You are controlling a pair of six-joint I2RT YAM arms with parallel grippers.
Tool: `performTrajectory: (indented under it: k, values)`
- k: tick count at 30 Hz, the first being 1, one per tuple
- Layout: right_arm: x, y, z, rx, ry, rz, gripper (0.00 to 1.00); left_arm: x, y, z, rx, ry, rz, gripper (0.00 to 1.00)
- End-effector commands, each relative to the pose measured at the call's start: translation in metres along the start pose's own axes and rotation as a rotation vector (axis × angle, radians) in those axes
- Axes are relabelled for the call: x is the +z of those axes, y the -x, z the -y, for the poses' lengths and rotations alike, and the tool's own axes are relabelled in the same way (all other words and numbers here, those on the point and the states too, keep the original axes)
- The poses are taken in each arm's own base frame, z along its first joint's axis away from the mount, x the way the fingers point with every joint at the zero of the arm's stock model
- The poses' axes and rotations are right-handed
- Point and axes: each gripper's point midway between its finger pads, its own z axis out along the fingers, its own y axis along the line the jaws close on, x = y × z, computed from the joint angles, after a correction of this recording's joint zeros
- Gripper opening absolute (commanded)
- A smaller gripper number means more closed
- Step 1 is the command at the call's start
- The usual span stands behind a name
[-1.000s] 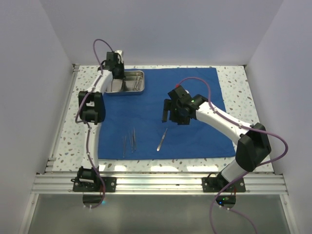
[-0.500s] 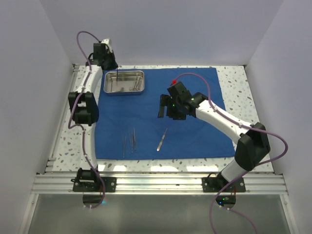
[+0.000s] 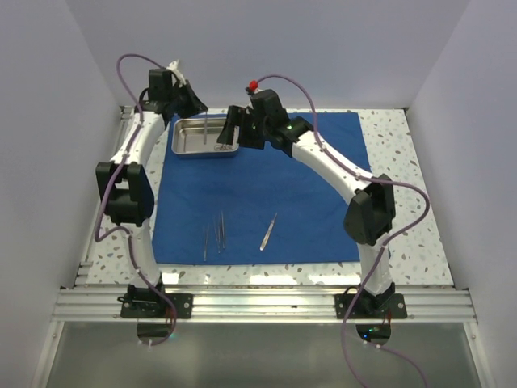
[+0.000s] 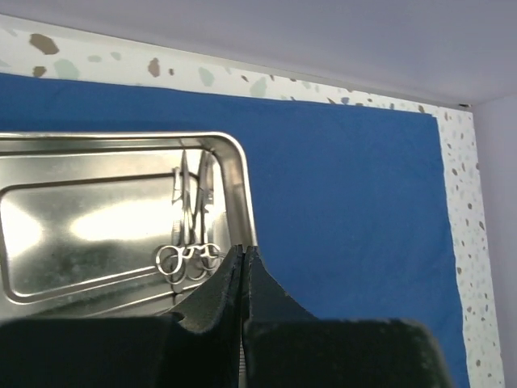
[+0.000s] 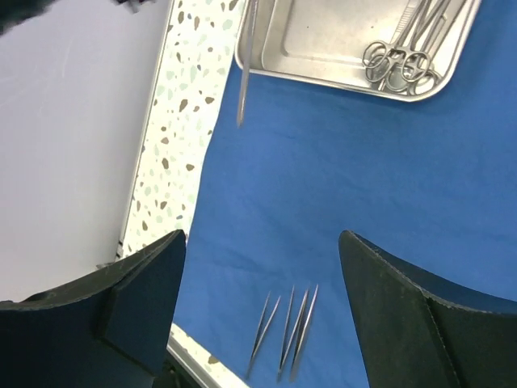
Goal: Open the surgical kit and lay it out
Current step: Place the medical item in the surgical kit.
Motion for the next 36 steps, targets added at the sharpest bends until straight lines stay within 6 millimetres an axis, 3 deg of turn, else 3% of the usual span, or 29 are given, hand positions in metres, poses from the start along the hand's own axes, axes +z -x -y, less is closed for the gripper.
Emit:
performTrajectory:
  k: [1, 10, 19, 24, 25, 29, 36]
  values:
    - [0.012, 0.007, -0.013, 0.024, 0.074, -0.002, 0.8, -0.036, 0.014, 0.073, 0.009, -0.152, 0.049, 0.0]
    - [0.012, 0.007, -0.014, 0.062, 0.098, 0.034, 0.78, -0.067, -0.002, 0.119, 0.015, -0.204, 0.006, 0.0]
    - [-0.004, 0.015, -0.015, 0.058, 0.094, 0.071, 0.77, -0.076, -0.024, 0.145, 0.031, -0.226, -0.024, 0.0]
    - [-0.013, 0.021, -0.017, 0.062, 0.104, 0.1, 0.74, -0.078, -0.031, 0.149, 0.033, -0.224, -0.031, 0.0]
    - [-0.015, 0.024, -0.017, 0.062, 0.102, 0.109, 0.72, -0.078, -0.033, 0.149, 0.033, -0.224, -0.033, 0.0]
    - [-0.016, 0.026, -0.013, 0.072, 0.098, 0.114, 0.38, -0.081, -0.032, 0.153, 0.035, -0.227, -0.027, 0.0]
    - [-0.017, 0.022, -0.004, 0.08, 0.087, 0.109, 0.19, -0.086, -0.03, 0.159, 0.031, -0.244, -0.021, 0.0]
